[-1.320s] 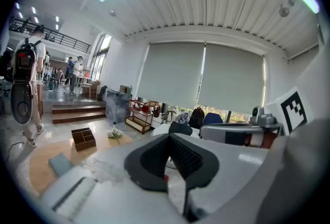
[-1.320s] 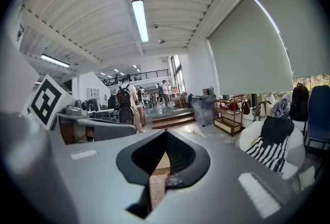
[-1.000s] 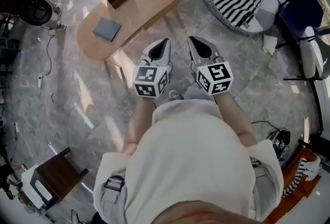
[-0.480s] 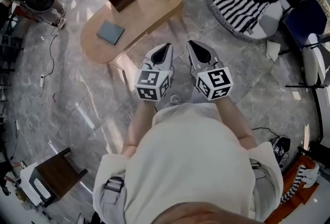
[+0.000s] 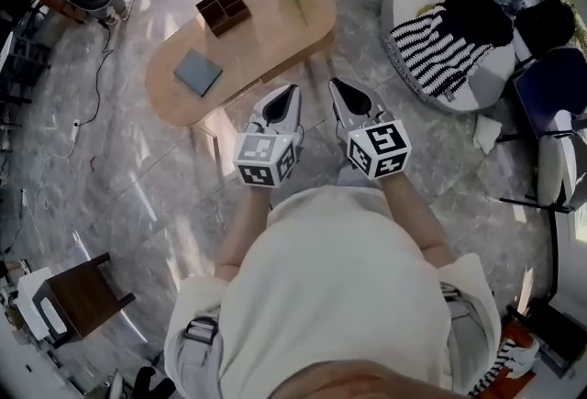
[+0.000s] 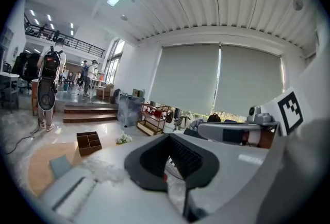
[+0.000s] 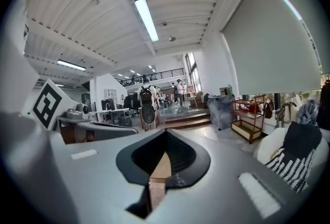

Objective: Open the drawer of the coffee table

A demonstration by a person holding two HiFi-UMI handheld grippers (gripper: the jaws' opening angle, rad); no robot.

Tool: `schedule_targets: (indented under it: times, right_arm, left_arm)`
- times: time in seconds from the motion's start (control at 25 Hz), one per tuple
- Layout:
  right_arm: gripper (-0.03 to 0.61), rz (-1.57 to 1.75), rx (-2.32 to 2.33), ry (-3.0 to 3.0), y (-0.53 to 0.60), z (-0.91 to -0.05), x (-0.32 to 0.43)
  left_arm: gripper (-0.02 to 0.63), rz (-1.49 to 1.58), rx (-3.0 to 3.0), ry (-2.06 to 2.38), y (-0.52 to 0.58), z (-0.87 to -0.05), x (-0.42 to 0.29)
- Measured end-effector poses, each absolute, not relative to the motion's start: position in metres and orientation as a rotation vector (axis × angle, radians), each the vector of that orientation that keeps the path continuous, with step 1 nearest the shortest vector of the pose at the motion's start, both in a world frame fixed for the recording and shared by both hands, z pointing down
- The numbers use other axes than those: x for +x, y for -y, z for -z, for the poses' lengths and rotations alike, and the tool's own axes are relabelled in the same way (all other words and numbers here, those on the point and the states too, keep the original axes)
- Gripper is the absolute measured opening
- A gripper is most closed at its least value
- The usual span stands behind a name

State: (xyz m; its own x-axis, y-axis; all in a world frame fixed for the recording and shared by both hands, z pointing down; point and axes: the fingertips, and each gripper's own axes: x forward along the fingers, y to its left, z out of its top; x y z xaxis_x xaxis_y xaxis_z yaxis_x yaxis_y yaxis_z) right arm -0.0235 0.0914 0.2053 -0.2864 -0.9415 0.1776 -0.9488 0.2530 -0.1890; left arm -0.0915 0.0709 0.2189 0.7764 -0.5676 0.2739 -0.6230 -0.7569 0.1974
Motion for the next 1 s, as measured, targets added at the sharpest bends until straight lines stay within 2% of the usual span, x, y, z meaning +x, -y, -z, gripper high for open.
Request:
schedule_targets:
  times: [0.56, 1.0]
  right_arm:
    - [-0.002, -0.419, 1.563, 2.617, -0.006, -0.21, 0.079]
    - [-0.002, -0.454, 1.348, 2.708, 0.03, -0.231, 0.115]
  left_arm:
    - [-0.003, -0.24, 2.531, 1.253, 0.0, -0.23, -0.011]
    - [-0.003, -0.226, 2.354, 1.491, 0.023, -0.256, 0.0]
